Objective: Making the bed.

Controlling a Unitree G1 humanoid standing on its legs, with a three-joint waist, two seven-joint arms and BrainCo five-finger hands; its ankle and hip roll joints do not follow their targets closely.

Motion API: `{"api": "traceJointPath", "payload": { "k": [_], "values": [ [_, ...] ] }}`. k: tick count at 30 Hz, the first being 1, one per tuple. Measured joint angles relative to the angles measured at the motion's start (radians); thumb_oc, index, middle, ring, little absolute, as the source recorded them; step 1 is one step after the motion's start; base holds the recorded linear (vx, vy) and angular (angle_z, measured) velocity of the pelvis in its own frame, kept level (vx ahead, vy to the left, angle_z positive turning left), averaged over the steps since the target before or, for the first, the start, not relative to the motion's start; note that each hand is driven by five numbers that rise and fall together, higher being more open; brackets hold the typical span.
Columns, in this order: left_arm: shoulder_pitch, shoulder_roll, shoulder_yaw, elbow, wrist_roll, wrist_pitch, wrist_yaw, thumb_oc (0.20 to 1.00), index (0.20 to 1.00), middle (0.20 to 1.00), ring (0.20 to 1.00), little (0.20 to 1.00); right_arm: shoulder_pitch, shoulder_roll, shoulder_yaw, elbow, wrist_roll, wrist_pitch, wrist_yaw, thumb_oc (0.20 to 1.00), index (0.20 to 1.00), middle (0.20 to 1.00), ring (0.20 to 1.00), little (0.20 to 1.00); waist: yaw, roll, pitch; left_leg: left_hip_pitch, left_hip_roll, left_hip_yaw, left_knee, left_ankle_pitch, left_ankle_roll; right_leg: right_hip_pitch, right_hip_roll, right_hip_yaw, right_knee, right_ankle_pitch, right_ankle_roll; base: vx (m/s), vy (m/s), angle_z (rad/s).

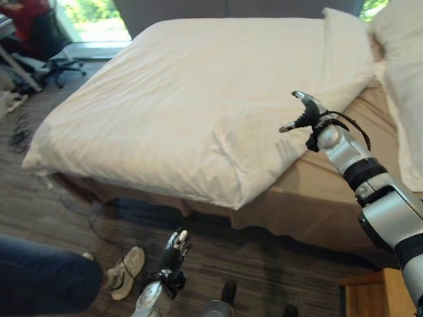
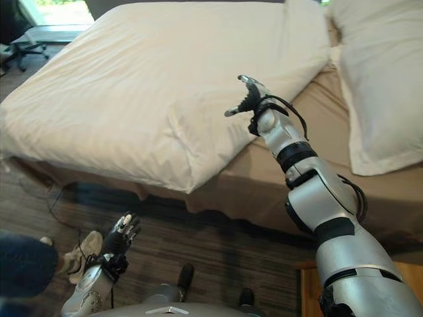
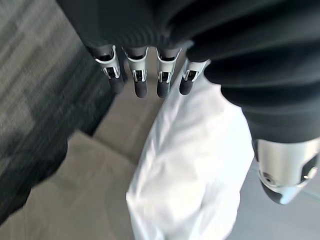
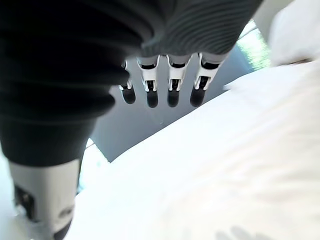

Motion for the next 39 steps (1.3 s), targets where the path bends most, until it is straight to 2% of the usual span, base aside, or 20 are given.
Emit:
{"api": "traceJointPath", "payload": {
  "k": [4,7,15,20,24,27,30,31,34,35,37,39],
  "values": [
    [-0.001,0.009,-0.002,-0.001,0.0,-0.001,0.015,1.0,1.0,1.0,1.0,1.0,-0.044,0.047,0.01,0.005,-0.023,0.008,-0.001,1.0,1.0,1.0,1.0,1.0,0.037,-0.01,0.009,-0.019,-0.024,-0.032,-0.001,0.004,0.005,0.003,-0.02,-0.037,0.0,-0.008,0.012,0.01,0.027,0.26],
    [-0.005,0.022,-0.01,0.001,0.0,-0.001,0.023,1.0,1.0,1.0,1.0,1.0,-0.096,0.069,0.038,0.012,-0.042,0.019,-0.002,1.0,1.0,1.0,1.0,1.0,0.037,-0.017,0.014,-0.042,-0.031,-0.05,-0.001,0.006,0.004,-0.012,-0.024,-0.056,0.0,-0.01,0.014,0.0,0.023,0.2],
    [-0.021,0.037,-0.007,0.0,-0.009,-0.014,0.05,1.0,1.0,1.0,1.0,1.0,-0.213,0.07,0.08,0.012,-0.079,0.027,-0.022,1.0,1.0,1.0,1.0,1.0,0.079,-0.021,0.048,-0.104,-0.038,-0.072,-0.001,0.013,0.001,-0.063,-0.028,-0.079,0.0,-0.011,0.016,-0.04,0.01,0.08],
    [-0.026,0.037,-0.008,0.003,-0.01,-0.029,0.066,1.0,1.0,1.0,1.0,1.0,-0.272,0.05,0.115,0.06,-0.079,0.03,-0.041,1.0,1.0,1.0,1.0,1.0,0.09,-0.007,0.087,-0.159,-0.048,-0.075,0.018,0.013,0.001,-0.107,-0.035,-0.083,0.0,-0.008,0.018,-0.08,0.005,0.03],
    [-0.046,0.037,-0.046,0.001,-0.011,-0.042,0.074,1.0,1.0,1.0,1.0,1.0,-0.325,-0.007,0.128,0.14,-0.077,0.035,-0.071,1.0,1.0,1.0,1.0,1.0,0.11,0.032,0.127,-0.242,-0.051,-0.073,0.044,0.016,0.002,-0.195,-0.039,-0.078,0.034,-0.009,0.021,-0.13,0.007,-0.02],
    [-0.053,0.036,-0.061,0.0,-0.012,-0.051,0.075,1.0,1.0,1.0,1.0,1.0,-0.358,-0.058,0.224,0.167,-0.079,0.032,-0.077,1.0,1.0,1.0,1.0,1.0,0.111,0.05,0.15,-0.316,-0.05,-0.073,0.065,0.019,0.001,-0.281,-0.041,-0.073,0.075,-0.015,0.029,-0.08,0.012,-0.07],
    [-0.061,0.032,-0.071,0.0,-0.012,-0.054,0.076,1.0,1.0,1.0,1.0,1.0,-0.365,-0.096,0.245,0.169,-0.08,0.031,-0.079,1.0,1.0,1.0,1.0,1.0,0.114,0.061,0.178,-0.332,-0.05,-0.071,0.067,0.019,0.001,-0.31,-0.043,-0.063,0.094,-0.02,0.033,-0.08,0.007,-0.08],
    [-0.056,0.029,-0.078,0.0,-0.013,-0.059,0.076,1.0,1.0,1.0,1.0,1.0,-0.377,-0.118,0.28,0.164,-0.082,0.023,-0.081,1.0,1.0,1.0,1.0,1.0,0.109,0.062,0.184,-0.356,-0.05,-0.064,0.076,0.019,0.001,-0.352,-0.046,-0.049,0.123,-0.041,0.048,-0.08,0.006,-0.16],
    [-0.054,0.014,-0.084,-0.003,-0.039,-0.064,0.078,1.0,1.0,1.0,1.0,1.0,-0.432,-0.162,0.313,0.15,-0.09,0.001,-0.086,1.0,1.0,1.0,1.0,1.0,0.103,0.074,0.194,-0.427,-0.047,-0.055,0.088,0.019,0.001,-0.442,-0.047,-0.034,0.174,-0.044,0.035,-0.03,-0.017,-0.17],
    [-0.059,0.004,-0.086,0.002,-0.041,-0.065,0.083,1.0,1.0,1.0,1.0,1.0,-0.431,-0.17,0.315,0.122,-0.09,-0.002,-0.09,1.0,1.0,1.0,1.0,1.0,0.101,0.071,0.216,-0.436,-0.047,-0.039,0.089,0.021,0.001,-0.479,-0.052,-0.014,0.211,-0.053,0.039,-0.04,-0.035,-0.27],
    [-0.068,-0.002,-0.096,-0.001,-0.041,-0.065,0.096,1.0,1.0,1.0,1.0,1.0,-0.43,-0.159,0.315,0.113,-0.091,-0.007,-0.098,1.0,1.0,1.0,1.0,1.0,0.099,0.071,0.231,-0.439,-0.048,-0.021,0.089,0.021,0.001,-0.507,-0.056,0.009,0.243,-0.061,0.041,-0.01,-0.014,-0.29],
    [-0.087,-0.009,-0.104,-0.007,-0.041,-0.066,0.105,1.0,1.0,1.0,1.0,1.0,-0.424,-0.14,0.318,0.077,-0.092,-0.01,-0.109,1.0,1.0,1.0,1.0,1.0,0.08,0.072,0.234,-0.452,-0.046,-0.012,0.09,0.021,0.002,-0.531,-0.055,0.026,0.253,-0.064,0.043,0.01,-0.019,-0.18]
  ]
}}
